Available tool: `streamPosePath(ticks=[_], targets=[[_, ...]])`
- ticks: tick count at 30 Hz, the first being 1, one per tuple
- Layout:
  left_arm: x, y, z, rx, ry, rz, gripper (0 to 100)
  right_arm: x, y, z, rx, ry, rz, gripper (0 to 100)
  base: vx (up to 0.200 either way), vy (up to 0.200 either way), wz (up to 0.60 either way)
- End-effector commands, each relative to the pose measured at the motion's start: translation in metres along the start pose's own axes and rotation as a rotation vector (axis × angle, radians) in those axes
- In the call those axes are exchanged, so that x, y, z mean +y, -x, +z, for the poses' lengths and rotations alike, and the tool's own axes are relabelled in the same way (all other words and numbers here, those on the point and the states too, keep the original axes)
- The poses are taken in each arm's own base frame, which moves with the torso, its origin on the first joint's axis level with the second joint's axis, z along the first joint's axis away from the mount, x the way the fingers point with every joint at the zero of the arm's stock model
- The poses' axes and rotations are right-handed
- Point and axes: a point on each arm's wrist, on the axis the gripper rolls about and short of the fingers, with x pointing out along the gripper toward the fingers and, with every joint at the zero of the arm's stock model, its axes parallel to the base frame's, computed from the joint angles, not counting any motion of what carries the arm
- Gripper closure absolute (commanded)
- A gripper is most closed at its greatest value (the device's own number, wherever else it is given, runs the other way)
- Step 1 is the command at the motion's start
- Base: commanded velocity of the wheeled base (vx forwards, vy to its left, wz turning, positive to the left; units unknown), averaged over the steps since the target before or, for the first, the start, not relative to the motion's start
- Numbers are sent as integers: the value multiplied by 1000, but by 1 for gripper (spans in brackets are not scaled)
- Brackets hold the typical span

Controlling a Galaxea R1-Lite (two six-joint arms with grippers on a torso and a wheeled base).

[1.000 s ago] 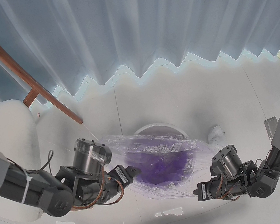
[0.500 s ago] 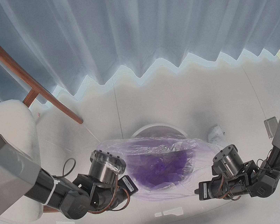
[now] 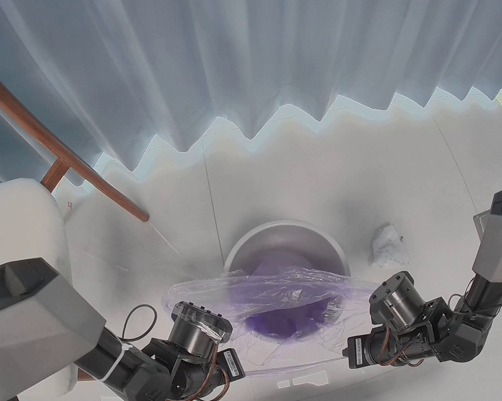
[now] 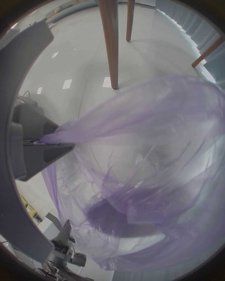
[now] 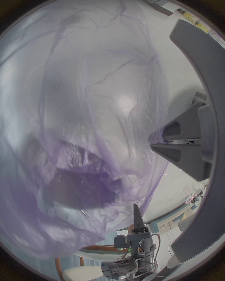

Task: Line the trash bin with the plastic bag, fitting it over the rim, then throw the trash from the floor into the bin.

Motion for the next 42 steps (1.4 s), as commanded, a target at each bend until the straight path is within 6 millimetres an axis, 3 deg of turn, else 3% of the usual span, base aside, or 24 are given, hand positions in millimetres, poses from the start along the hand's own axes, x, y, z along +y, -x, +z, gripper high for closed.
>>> streamPosePath(ticks=[1, 10, 19, 20, 25, 26, 27, 32, 38, 42], targets=[[5, -26, 0, 25, -12, 53, 100, -6, -19, -3, 13, -9, -54, 100, 0, 0, 0], [-7, -46, 16, -35, -3, 51, 100, -18, -28, 12, -34, -55, -100, 100, 0, 0, 0], [-18, -44, 26, -123, 6, -24, 100, -31, -11, 24, -85, -130, -132, 100, 0, 0, 0], [-19, -43, 27, -125, 6, -26, 100, -29, -4, 21, -87, -126, -124, 0, 0, 0, 0], [-19, -38, 27, -144, 11, -17, 100, -12, 47, 1, -99, -43, -43, 0, 0, 0, 0], [-18, -38, 27, -143, 9, -16, 100, -12, 48, 1, -101, -38, -41, 0, 0, 0, 0], [-20, -34, 29, -153, 14, -24, 100, -4, 69, -4, -113, 35, 24, 0, 0, 0, 0], [-22, -24, 33, -176, 23, -46, 100, 5, 108, 4, -199, 258, 178, 0, 0, 0, 0], [-24, -16, 37, -193, 25, -59, 100, 2, 133, 30, -327, 443, 255, 0, 0, 0, 0], [-24, -17, 35, -190, 23, -58, 100, 11, 135, 43, -363, 490, 303, 0, 0, 0, 0]])
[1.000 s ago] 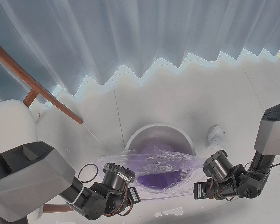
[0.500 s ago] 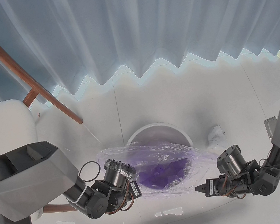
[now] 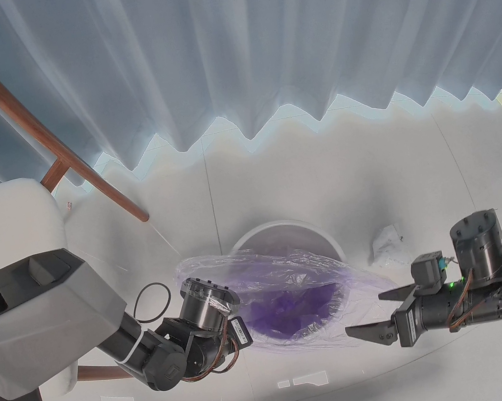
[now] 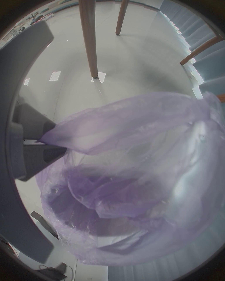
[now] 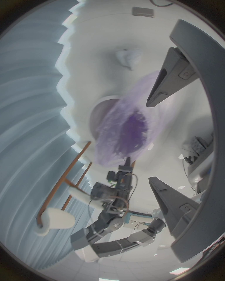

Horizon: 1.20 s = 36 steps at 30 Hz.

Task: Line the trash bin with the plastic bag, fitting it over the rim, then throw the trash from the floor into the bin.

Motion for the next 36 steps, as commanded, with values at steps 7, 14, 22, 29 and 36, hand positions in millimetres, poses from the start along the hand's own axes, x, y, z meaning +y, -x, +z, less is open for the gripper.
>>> streamPosePath(ticks=[7, 14, 22, 29, 36], targets=[[-5, 8, 2, -14, -4, -23, 100, -6, -13, 33, -103, 221, 18, 0, 0, 0, 0], [-6, 9, 1, -19, -9, -20, 100, -31, -63, 31, -148, 571, 65, 0, 0, 0, 0], [-3, 11, -1, -21, -13, -7, 100, -38, -86, 26, -137, 701, 65, 0, 0, 0, 0], [-4, 11, -1, -21, -14, -8, 100, -43, -101, 37, -164, 714, 50, 0, 0, 0, 0], [-3, 11, 0, -30, -10, -13, 100, -45, -107, 45, -189, 716, 41, 100, 0, 0, 0]])
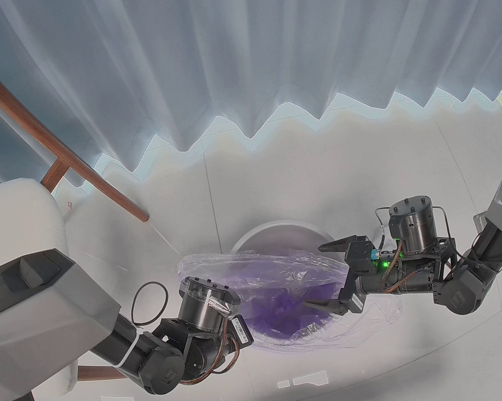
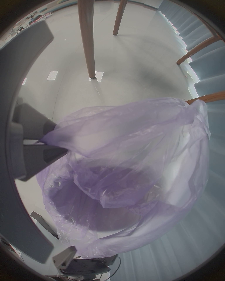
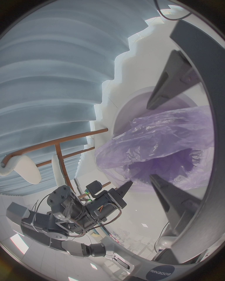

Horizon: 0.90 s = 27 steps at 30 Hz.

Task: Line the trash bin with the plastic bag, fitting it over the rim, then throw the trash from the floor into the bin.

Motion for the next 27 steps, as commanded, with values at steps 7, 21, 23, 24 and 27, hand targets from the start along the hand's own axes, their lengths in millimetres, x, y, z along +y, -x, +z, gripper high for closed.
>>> streamPosePath(ticks=[7, 21, 23, 24, 27], targets=[[0, 1, 1, -6, 4, -1, 100, -51, -6, 10, -66, -34, -130, 100, 0, 0, 0], [-2, 6, 12, -60, 25, -44, 100, -85, -15, 25, -152, -722, -51, 100, 0, 0, 0], [-3, 6, 14, -72, 28, -53, 100, -86, -21, 22, -155, -796, -38, 100, 0, 0, 0], [-3, 6, 14, -73, 28, -54, 100, -88, -24, 22, -160, -828, -34, 100, 0, 0, 0], [-4, 6, 16, -78, 33, -59, 100, -94, -34, 20, -174, -900, -29, 100, 0, 0, 0]])
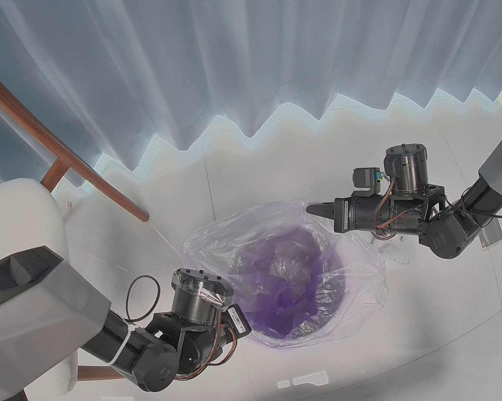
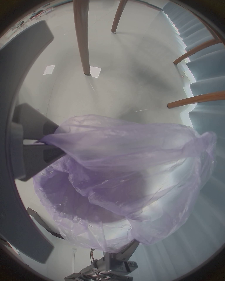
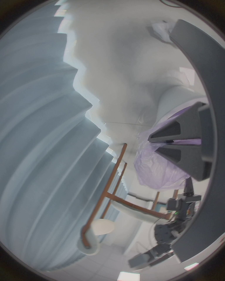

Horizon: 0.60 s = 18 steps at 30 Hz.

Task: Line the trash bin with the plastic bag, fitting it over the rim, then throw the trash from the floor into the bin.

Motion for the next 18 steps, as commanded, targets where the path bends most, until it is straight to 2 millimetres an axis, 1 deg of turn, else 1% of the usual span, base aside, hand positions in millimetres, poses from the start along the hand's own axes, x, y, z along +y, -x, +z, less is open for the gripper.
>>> streamPosePath(ticks=[1, 4, 6, 8, 13, 18], targets=[[-1, 0, 4, -20, 10, -16, 100, -15, -22, -1, -4, -119, 17, 100, 0, 0, 0], [-1, 0, 5, -27, 14, -19, 100, -21, -29, -3, -4, -179, 13, 100, 0, 0, 0], [-1, 0, 5, -29, 15, -21, 100, -24, -32, -3, -6, -210, 12, 100, 0, 0, 0], [-1, 0, 5, -29, 16, -21, 100, -32, -33, -3, -12, -242, 2, 100, 0, 0, 0], [-1, 1, 6, -31, 15, -22, 100, -49, -28, -4, -20, -263, -34, 100, 0, 0, 0], [0, 0, 5, -27, 14, -19, 100, -56, -24, -6, -15, -273, -49, 100, 0, 0, 0]])
